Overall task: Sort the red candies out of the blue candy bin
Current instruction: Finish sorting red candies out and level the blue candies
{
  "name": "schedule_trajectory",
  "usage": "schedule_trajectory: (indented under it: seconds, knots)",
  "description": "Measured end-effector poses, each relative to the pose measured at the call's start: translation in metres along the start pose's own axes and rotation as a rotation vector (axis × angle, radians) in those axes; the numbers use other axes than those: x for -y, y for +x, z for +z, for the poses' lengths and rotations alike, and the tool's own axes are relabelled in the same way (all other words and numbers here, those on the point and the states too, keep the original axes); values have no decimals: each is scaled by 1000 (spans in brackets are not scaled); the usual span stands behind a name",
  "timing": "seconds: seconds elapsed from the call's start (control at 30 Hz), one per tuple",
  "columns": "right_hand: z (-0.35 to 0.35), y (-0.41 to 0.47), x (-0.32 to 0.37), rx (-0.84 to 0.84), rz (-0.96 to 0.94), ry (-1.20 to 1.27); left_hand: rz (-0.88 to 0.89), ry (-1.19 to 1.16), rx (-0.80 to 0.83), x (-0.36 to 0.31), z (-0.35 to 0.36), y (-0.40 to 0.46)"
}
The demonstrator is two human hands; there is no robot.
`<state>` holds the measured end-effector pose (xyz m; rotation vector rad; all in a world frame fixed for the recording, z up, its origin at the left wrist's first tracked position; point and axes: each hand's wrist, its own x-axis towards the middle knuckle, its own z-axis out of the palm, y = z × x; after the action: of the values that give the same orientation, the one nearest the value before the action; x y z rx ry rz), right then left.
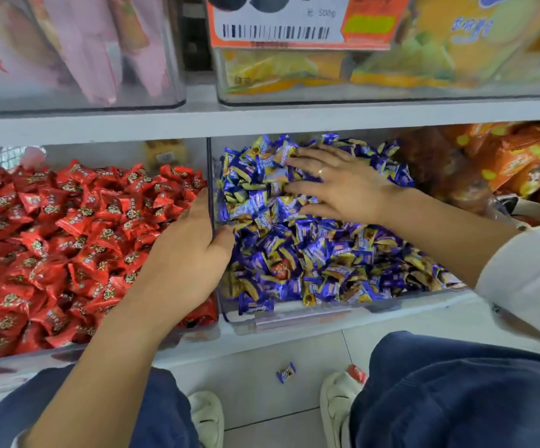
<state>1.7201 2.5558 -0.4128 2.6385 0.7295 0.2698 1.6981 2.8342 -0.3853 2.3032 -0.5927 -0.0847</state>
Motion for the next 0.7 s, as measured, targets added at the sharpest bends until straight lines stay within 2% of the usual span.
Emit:
schedule_trajectory:
  seconds: [0.17,0.27,0.33,0.43,0.57,0.7]
  knots:
    - [-13,-27,7,-69,139,118,5,-2,15,3,0,2]
    - [-26,-38,34,-108,24,324,-1,8,10,1,1,2]
    - [-28,-42,56,41,-119,421,-10,11,7,0,1,2]
    - [-25,-41,67,351,-262,303,-28,19,12,-1,1,2]
    - [-29,-40,57,511,-343,92,-27,8,23,0,0,2]
    - [-28,-39,59,500,-357,47,-42,8,6,-1,1,1]
